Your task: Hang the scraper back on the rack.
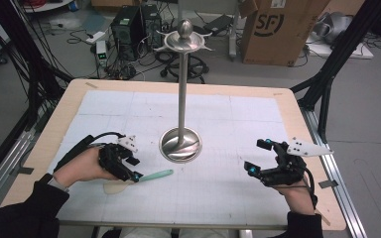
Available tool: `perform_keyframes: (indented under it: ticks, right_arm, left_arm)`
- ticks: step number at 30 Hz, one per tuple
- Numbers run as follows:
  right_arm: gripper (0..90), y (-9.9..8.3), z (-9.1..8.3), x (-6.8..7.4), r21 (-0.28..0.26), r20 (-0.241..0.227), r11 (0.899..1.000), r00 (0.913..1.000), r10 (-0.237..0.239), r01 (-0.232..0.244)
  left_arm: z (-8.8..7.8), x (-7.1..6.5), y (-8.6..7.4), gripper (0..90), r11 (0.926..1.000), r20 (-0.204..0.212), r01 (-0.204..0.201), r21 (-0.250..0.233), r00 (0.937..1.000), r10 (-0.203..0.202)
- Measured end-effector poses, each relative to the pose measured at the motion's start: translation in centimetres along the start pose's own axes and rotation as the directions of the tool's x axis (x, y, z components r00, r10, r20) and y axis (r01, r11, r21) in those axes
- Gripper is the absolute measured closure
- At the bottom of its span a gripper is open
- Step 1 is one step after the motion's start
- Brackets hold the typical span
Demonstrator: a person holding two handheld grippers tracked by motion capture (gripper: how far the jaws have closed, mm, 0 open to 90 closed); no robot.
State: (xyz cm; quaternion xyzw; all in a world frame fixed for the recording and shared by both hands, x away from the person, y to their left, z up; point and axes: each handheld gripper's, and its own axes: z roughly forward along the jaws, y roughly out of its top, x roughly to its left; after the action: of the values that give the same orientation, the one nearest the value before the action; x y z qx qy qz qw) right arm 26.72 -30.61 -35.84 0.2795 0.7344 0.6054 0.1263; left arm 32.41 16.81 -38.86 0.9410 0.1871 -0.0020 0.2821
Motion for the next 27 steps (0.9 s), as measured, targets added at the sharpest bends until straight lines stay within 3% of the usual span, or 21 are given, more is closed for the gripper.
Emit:
perform_keyframes:
  ticks: [8,11,18,27]
  right_arm:
    - [4.5,0.0,0.0,0.0,0.002,-0.001,1.000,1.0000,-0.002,0.002]
    - [4.5,-0.1,0.0,0.1,0.004,-0.003,1.000,1.0000,0.000,0.000]
    - [4.5,-0.1,0.2,0.0,0.008,-0.005,1.000,1.0000,0.000,0.000]
    - [4.5,-0.1,0.2,0.0,0.009,-0.008,1.000,1.0000,-0.001,0.001]
  left_arm:
    - [0.6,-0.2,-0.1,51.6,0.9970,0.020,-0.030,0.071,0.9994,0.028]
    - [0.9,-0.3,-0.1,54.8,0.9940,0.039,-0.055,0.095,0.9979,0.052]
    - [1.8,-0.4,-0.2,58.4,0.9826,0.023,-0.078,0.168,0.9969,0.075]
    - [2.6,-1.0,0.1,63.7,0.9494,-0.018,-0.137,0.283,0.9888,0.148]
